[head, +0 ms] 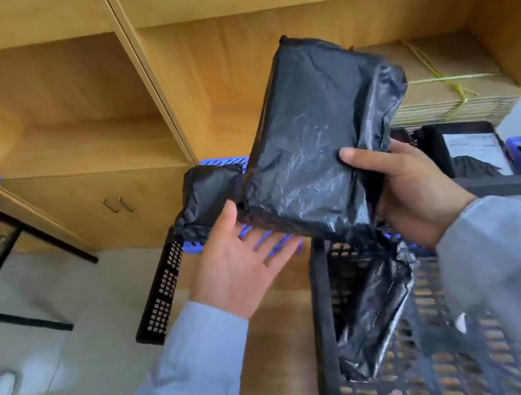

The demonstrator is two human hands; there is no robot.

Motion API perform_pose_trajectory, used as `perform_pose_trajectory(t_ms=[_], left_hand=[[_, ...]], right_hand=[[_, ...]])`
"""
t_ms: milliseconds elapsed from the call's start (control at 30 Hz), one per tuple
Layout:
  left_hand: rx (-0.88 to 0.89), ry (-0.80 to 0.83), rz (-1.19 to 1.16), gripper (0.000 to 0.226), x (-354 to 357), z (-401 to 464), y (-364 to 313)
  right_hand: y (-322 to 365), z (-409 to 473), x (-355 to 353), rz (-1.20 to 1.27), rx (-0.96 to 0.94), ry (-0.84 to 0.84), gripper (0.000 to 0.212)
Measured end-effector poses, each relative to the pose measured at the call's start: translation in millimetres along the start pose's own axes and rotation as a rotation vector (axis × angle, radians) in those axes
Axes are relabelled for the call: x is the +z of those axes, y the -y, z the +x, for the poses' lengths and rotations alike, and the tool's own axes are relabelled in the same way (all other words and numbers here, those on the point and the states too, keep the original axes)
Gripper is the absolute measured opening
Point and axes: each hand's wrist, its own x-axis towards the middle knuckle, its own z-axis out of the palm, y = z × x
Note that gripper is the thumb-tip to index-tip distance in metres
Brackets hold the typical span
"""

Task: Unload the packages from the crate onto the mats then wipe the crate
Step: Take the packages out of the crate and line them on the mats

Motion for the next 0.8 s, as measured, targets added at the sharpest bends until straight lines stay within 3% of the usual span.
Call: perform_pose_trajectory(t_ms=[67,300,500,567,633,733,800], left_hand=[[-0.022,-0.005,-0.055,0.085,-6.2,5.0,5.4],[0.062,-0.161,0.007,0.052,-21.2,35.8,-1.5],[0.027,-0.243,-0.080,0.030,-50.9,79.5,-5.2],[0.002,-0.292,-0.105,0.034,-63.5,95.9,0.5],[-0.037,-0.327,-0.133,0.038,-73.5,112.9,9.4],[-0.098,-0.344,-0.196,0.023,-83.2,130.9,22.5],[-0.143,-0.374,-0.204,0.016,-86.8,146.1,32.9]], right_hand=[[-13.4,13.6,17.4,0.006,0.004,-0.021,0.034],[-23.1,42.1,44.7,-0.257,-0.022,0.004,0.025],[5.5,70.7,-24.8,-0.853,-0.221,-0.476,0.042],[3.8,66.9,-56.1,-0.953,-0.218,-0.602,0.048],[2.1,60.7,-78.4,-1.007,-0.241,-0.674,0.048],[-2.4,56.5,-85.3,-1.130,-0.224,-0.655,0.038],[-6.5,59.3,-85.2,-1.186,-0.221,-0.679,0.042]])
